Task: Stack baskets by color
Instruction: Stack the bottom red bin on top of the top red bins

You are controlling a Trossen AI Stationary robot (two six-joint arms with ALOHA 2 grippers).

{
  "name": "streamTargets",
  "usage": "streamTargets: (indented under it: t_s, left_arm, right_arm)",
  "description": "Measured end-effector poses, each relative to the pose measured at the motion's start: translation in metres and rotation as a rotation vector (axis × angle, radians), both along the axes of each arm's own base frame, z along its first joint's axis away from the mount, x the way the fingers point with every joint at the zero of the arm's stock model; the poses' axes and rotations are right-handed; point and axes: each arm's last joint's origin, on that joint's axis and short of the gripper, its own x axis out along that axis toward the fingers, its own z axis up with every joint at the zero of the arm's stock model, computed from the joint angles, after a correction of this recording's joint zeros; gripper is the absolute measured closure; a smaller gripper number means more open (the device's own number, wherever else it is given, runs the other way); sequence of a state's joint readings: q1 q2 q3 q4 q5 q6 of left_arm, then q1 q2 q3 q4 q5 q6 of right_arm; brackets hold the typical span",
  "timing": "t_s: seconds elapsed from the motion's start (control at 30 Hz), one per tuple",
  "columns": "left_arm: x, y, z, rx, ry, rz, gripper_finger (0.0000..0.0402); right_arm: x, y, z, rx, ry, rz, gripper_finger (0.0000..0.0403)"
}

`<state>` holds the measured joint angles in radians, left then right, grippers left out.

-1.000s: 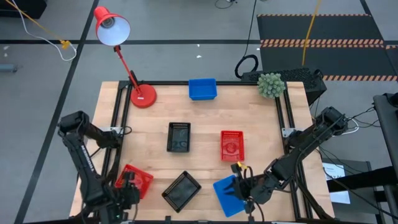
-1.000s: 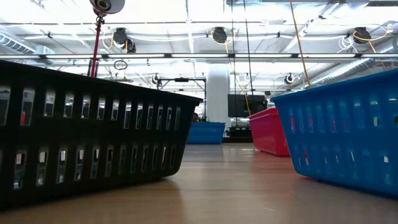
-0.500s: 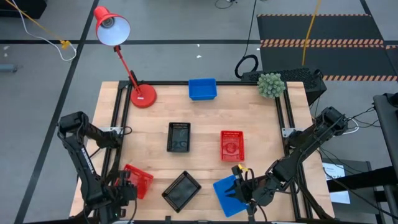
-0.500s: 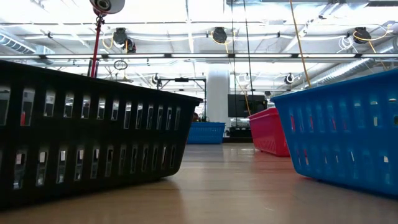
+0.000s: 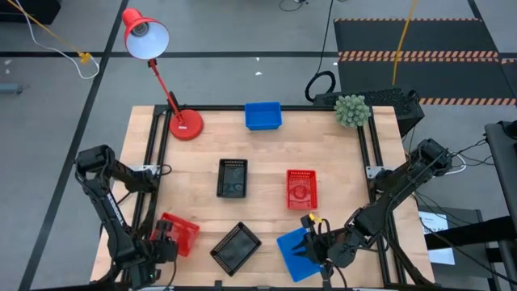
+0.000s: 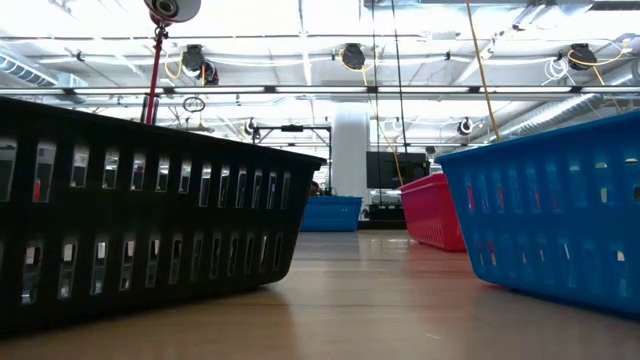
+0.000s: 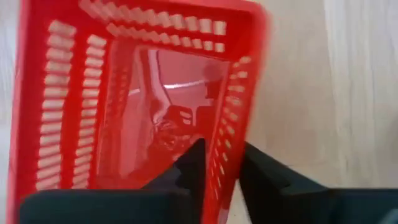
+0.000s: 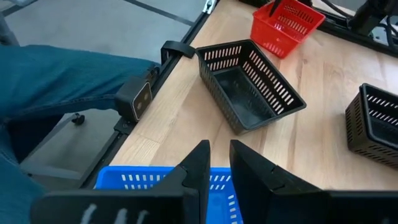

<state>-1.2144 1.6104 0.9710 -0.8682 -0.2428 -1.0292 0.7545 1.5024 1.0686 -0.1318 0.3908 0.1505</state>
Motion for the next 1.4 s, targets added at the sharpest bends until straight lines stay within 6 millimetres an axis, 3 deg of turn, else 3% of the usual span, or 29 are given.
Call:
streamTargets:
  t_s: [0.1, 0.27, 0.53, 0.73, 0.93, 1.13, 1.4]
  left_arm:
    - [0.002, 0.000, 0.002, 0.043, -0.019, -0.130, 0.0384]
    - [0.017, -0.002, 0.017, 0.132, -0.052, -0.377, 0.0384]
    - [0.055, 0.003, 0.086, 0.343, -0.101, -0.701, 0.0386]
    - [0.098, 0.021, 0.130, 0.587, -0.225, -0.848, 0.0393]
    - [0.136, 0.050, 0.135, 0.675, -0.204, -0.875, 0.0383]
    - [0.167, 0.077, 0.137, 0.757, -0.236, -0.811, 0.0393]
    - [0.193, 0.086, 0.132, 0.795, -0.284, -0.820, 0.0394]
  right_arm:
    - [0.001, -0.001, 0.000, -0.030, -0.010, 0.015, 0.0346]
    - [0.014, -0.012, 0.004, -0.016, -0.055, -0.024, 0.0346]
    - [0.031, -0.031, 0.010, -0.106, -0.115, -0.003, 0.0346]
    - [0.046, -0.038, 0.040, -0.117, -0.232, -0.041, 0.0346]
    - [0.049, -0.037, 0.066, -0.204, -0.288, -0.087, 0.0346]
    - [0.045, -0.048, 0.071, -0.281, -0.275, -0.273, 0.0346]
    - [0.035, -0.059, 0.083, -0.226, -0.291, -0.404, 0.0327]
